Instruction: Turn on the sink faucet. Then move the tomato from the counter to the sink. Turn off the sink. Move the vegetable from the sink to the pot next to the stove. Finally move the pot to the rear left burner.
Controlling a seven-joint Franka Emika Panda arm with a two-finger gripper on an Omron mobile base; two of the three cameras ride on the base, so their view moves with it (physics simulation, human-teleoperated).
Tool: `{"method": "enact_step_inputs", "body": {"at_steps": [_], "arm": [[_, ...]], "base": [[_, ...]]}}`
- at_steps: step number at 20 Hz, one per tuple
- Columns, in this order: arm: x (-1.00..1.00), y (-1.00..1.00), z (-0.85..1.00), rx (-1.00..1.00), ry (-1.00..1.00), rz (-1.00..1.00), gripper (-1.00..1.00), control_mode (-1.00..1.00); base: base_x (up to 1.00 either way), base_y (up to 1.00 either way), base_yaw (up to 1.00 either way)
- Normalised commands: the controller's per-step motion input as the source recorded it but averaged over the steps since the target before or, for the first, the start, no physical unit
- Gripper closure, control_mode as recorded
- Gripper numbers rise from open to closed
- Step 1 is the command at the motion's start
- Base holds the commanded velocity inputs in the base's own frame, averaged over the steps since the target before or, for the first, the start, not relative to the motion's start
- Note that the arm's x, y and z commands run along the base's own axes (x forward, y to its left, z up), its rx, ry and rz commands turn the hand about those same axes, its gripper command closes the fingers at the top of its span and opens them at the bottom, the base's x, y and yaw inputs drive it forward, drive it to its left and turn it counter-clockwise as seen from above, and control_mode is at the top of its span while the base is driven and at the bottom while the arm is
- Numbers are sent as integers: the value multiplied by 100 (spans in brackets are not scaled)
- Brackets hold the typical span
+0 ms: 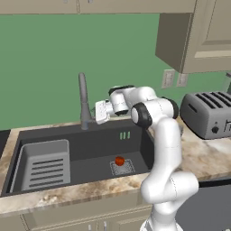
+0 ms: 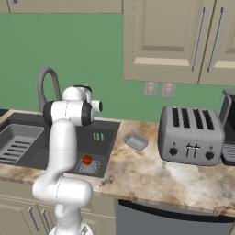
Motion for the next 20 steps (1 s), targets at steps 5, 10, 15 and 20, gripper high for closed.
{"method": "enact_step_inputs", "body": {"at_steps": [5, 10, 15, 20], "arm": [[0, -32, -7, 0, 0, 0, -100, -100], [0, -50, -11, 0, 0, 0, -100, -100], [-8, -37, -1, 0, -2, 0, -100, -100], [-47, -3, 0, 0, -7, 0, -100, -100]], "base": [[0, 0, 0], [0, 0, 0], [0, 0, 0], [0, 0, 0]]}}
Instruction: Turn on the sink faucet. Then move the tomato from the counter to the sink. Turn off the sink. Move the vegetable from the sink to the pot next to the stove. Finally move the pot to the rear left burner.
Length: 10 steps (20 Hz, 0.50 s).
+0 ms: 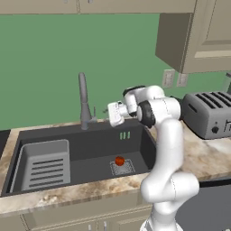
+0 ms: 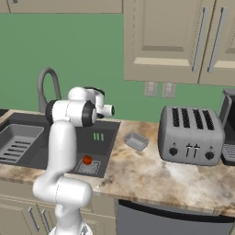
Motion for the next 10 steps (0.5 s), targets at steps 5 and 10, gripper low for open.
{"method": "enact_step_inputs", "body": {"at_steps": [5, 10], "arm": [[-64, 0, 0, 0, -9, 0, -100, -100], [-71, -1, 4, -1, -12, 0, -100, -100]], "base": [[0, 0, 0], [0, 0, 0]]}}
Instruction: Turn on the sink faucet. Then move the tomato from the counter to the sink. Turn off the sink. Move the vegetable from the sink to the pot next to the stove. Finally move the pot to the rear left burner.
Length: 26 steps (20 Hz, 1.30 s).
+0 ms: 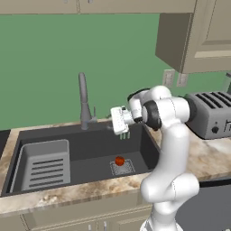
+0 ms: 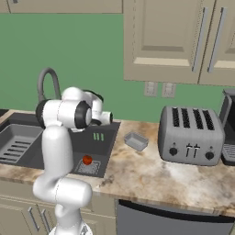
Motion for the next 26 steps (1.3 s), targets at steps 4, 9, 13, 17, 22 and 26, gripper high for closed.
{"method": "enact_step_inputs", "body": {"at_steps": [4, 9, 13, 17, 22, 26], "arm": [[-71, -10, 18, -10, -16, 0, -100, -100], [-57, -7, 36, -24, -13, 4, -100, -100], [-42, -10, 40, -32, -11, 8, -100, -100], [-38, -12, 31, -32, -12, 9, -100, -100], [-31, -18, 5, -30, -7, 11, -100, -100], [-20, -26, 0, -25, 0, 14, -100, -100]], "base": [[0, 0, 0], [0, 0, 0], [0, 0, 0], [0, 0, 0], [0, 0, 0], [0, 0, 0]]}}
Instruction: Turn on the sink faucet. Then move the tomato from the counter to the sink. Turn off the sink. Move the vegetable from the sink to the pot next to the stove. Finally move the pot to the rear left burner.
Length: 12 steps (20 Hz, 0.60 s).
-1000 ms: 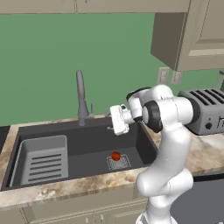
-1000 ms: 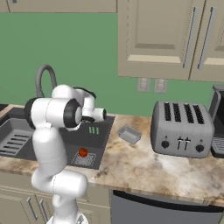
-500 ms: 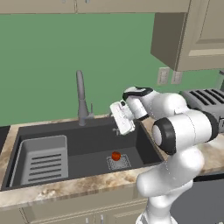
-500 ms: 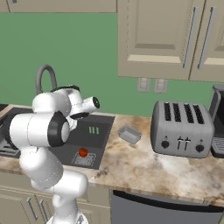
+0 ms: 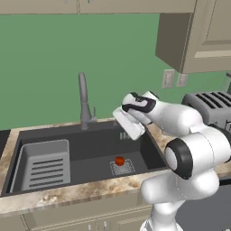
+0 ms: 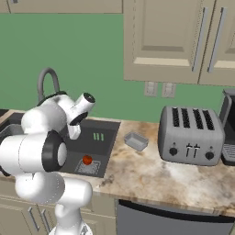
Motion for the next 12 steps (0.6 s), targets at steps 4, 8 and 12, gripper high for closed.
{"method": "enact_step_inputs", "body": {"at_steps": [4, 8, 12], "arm": [[-11, -29, -3, -23, 0, 16, -100, -100], [-8, -24, -18, -21, 3, 17, -100, -100], [-1, -14, -39, -20, 12, 20, -100, -100]], "base": [[0, 0, 0], [0, 0, 0], [0, 0, 0]]}}
